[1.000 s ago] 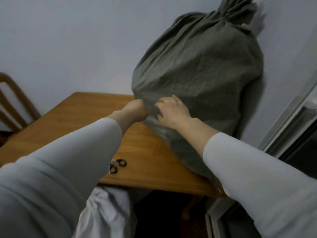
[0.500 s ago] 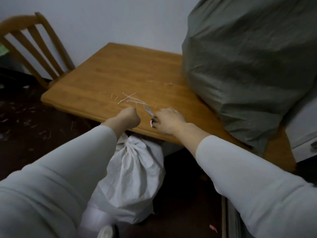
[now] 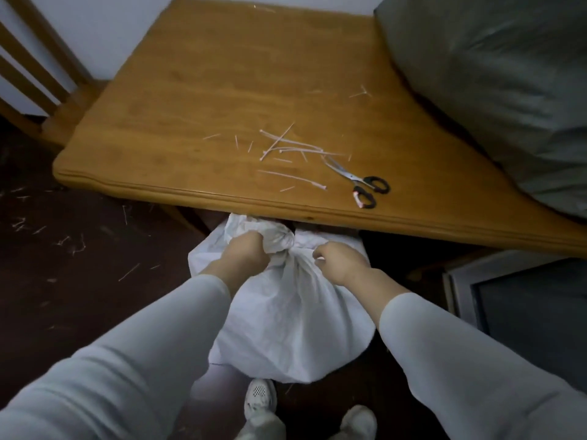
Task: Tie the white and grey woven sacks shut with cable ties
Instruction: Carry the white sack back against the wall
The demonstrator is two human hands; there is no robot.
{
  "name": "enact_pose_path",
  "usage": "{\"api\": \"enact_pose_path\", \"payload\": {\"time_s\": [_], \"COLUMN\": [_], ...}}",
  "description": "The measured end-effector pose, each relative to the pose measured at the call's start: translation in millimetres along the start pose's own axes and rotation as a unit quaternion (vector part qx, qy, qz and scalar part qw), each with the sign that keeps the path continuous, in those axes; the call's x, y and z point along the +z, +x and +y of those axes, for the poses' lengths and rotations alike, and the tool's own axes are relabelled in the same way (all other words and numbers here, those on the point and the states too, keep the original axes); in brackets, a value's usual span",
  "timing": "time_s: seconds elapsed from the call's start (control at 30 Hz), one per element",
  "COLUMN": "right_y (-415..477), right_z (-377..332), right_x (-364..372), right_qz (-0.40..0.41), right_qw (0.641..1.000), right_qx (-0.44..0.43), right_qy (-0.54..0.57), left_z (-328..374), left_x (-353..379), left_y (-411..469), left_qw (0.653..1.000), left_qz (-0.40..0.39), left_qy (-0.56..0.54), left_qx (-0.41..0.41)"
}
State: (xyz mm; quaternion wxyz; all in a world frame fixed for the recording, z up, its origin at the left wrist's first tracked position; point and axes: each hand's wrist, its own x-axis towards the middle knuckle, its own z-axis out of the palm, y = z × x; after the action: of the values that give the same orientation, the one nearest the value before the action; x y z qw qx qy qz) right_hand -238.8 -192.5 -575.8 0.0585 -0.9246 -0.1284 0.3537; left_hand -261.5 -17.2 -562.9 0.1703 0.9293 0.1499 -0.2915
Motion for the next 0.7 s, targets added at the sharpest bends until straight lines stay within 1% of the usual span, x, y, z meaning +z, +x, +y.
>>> {"api": "enact_pose_path", "payload": {"time_s": [0.07,0.13,0.2,0.3,0.37,0.43,0.57,0.7], "right_y": [17.8,35.8,53.9,77.4,91.8,101.4,105.3,105.9], "right_z": [-0.2,-2.2,-4.9,-8.5,-7.4,-5.4,-4.9,-5.1], "right_x": [9.6,16.1,22.3,32.4,37.4,40.8,43.8,48.6], "right_qz": [0.010,0.034,0.068,0.117,0.115,0.108,0.160,0.176], "right_qw": [0.999,0.997,0.994,0.988,0.987,0.988,0.979,0.976], "right_qx": [0.015,0.033,0.032,-0.017,-0.044,-0.056,-0.098,-0.110], "right_qy": [0.028,0.064,0.081,0.097,0.103,0.097,0.074,0.070], "left_z": [-9.7,-20.5,-31.4,-43.3,-47.6,-51.3,-59.6,-61.3], "left_x": [9.2,18.0,25.2,35.9,41.9,46.3,51.0,52.4], "left_y": [12.7,23.2,31.9,49.1,61.9,70.9,82.7,87.6], "left_qw": [0.999,0.997,0.994,0.995,0.995,0.994,0.994,0.994], "left_qz": [0.033,0.050,0.048,0.036,0.026,0.034,0.031,0.035], "left_qy": [0.004,-0.054,-0.099,-0.096,-0.095,-0.102,-0.103,-0.101], "left_qx": [-0.010,-0.011,0.001,-0.004,-0.019,-0.022,-0.017,-0.020]}}
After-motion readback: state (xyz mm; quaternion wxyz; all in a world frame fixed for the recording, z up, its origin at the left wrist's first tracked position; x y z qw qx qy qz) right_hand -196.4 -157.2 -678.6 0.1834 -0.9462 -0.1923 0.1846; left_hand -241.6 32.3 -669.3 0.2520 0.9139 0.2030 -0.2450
